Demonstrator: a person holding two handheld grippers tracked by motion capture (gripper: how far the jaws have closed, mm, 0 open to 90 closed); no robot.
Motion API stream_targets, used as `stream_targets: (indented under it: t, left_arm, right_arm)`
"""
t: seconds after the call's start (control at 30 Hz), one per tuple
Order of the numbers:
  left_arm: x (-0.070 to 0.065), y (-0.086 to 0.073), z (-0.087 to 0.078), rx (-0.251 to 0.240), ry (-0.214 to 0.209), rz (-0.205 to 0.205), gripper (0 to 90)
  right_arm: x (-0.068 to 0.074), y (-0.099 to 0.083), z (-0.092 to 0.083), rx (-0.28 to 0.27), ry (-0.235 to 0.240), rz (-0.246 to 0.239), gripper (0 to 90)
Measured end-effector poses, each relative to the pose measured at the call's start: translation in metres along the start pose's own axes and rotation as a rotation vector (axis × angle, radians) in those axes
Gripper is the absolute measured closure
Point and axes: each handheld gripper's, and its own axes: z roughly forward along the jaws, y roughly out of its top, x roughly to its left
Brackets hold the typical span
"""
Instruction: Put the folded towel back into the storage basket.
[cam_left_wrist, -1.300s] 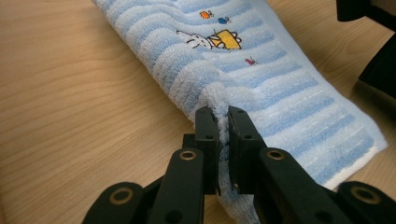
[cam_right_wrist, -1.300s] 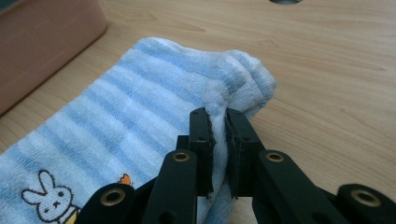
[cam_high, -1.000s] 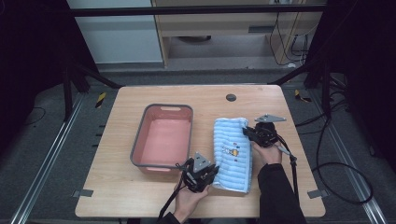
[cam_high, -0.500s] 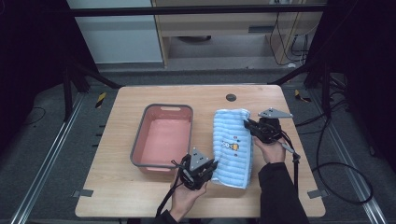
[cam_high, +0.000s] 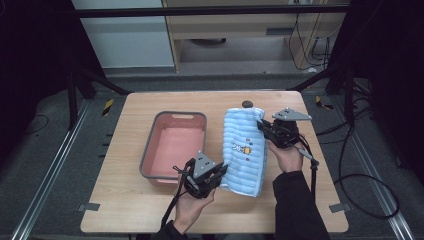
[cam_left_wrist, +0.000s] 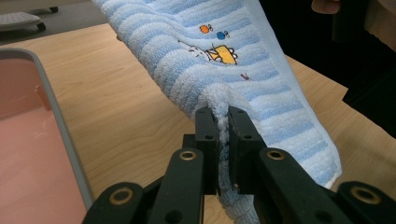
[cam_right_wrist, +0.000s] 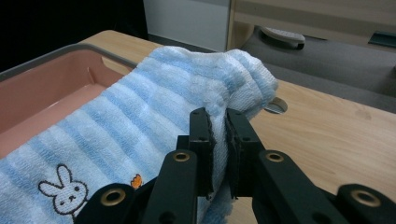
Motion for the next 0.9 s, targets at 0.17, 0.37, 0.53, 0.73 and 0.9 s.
stream_targets:
  t: [0.17, 0.37, 0.53, 0.73, 0.9]
  left_arm:
    - [0.004, 0.008, -0.008, -0.015, 0.005, 0.007, 83.8]
    - [0.01, 0.013, -0.016, -0.032, 0.007, 0.004, 83.8]
    - [0.014, 0.018, -0.021, -0.039, 0.011, 0.007, 83.8]
    - [0.02, 0.025, -0.027, -0.05, 0.018, 0.006, 83.8]
    - [0.028, 0.029, -0.036, -0.061, 0.031, 0.007, 83.8]
  right_arm:
    - [0.006, 0.011, -0.003, -0.011, -0.005, -0.014, 82.4]
    - [0.011, 0.024, -0.006, -0.023, -0.01, -0.021, 82.5]
    - [0.016, 0.034, -0.007, -0.031, -0.008, -0.035, 82.5]
    - [0.022, 0.046, -0.006, -0.041, -0.009, -0.042, 82.4]
    - [0.031, 0.06, -0.002, -0.047, -0.006, -0.058, 82.5]
